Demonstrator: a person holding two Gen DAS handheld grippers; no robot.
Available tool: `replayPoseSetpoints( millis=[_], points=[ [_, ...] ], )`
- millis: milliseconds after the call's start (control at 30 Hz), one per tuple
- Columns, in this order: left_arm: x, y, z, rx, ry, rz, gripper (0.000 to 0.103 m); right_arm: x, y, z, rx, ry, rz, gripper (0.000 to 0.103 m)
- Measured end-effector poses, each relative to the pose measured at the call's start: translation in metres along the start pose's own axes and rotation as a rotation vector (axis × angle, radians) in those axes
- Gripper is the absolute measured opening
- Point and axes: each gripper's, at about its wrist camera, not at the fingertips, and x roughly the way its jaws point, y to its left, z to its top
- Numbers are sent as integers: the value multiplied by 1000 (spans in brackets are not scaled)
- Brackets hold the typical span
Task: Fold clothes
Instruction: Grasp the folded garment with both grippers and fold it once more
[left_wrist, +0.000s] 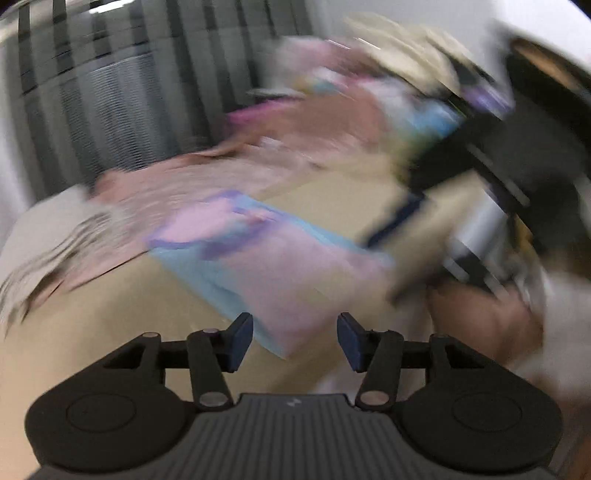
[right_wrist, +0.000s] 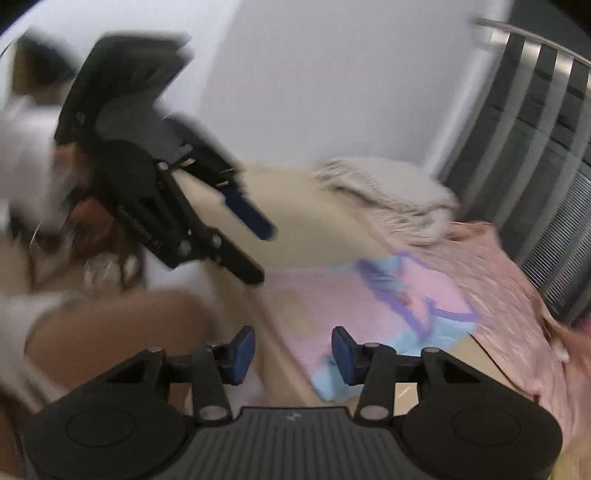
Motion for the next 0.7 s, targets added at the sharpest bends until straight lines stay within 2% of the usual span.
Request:
replayPoseSetpoints(
  millis=[33,67,100,167,200,267,300,333,433,467,500,533,567,600,667,700],
  points=[
    [3,-2,-1,31,4,-2,52,5,-3,0,-13,20,12,24],
    [5,-4,-3,63,8,-4,52,9,-6,-1,-23,37,22,18],
    [8,-5,-4,94,11,-6,52,13,-9,-1,-33,55,32,17],
    [13,-9,-6,157,19,-10,48,17,-15,-3,-24,62,64,2],
    [15,-11,-7,179,25,-10,37,18,-17,-2,-8,72,72,0],
    [11,-12,-6,182,34,-15,28,14,-16,-2,8,83,95,0],
    [9,-12,-6,180,36,-20,18,11,-16,-3,17,84,120,0],
    [6,-12,-6,179,39,-25,13,6,-15,-4,37,74,150,0],
    [-9,-19,-7,225,16,-17,15,-13,-15,-7,98,27,223,0],
    [-16,-23,-8,259,-3,-5,25,-20,-15,-8,108,8,222,7],
    [-20,-29,-10,311,-18,20,47,-25,-13,-7,77,4,202,15],
    [-19,-37,-13,380,-24,51,55,-28,-9,-6,32,7,175,38],
    [-14,-44,-17,440,-29,67,57,-27,0,-6,-65,20,121,59],
    [-10,-51,-21,501,-33,84,57,-24,12,-5,-179,36,58,61],
    [0,-59,-27,584,-34,109,56,-15,32,-12,-390,67,-41,59],
    [5,-61,-30,608,-34,118,55,-7,36,-15,-449,81,-68,57]
  ],
)
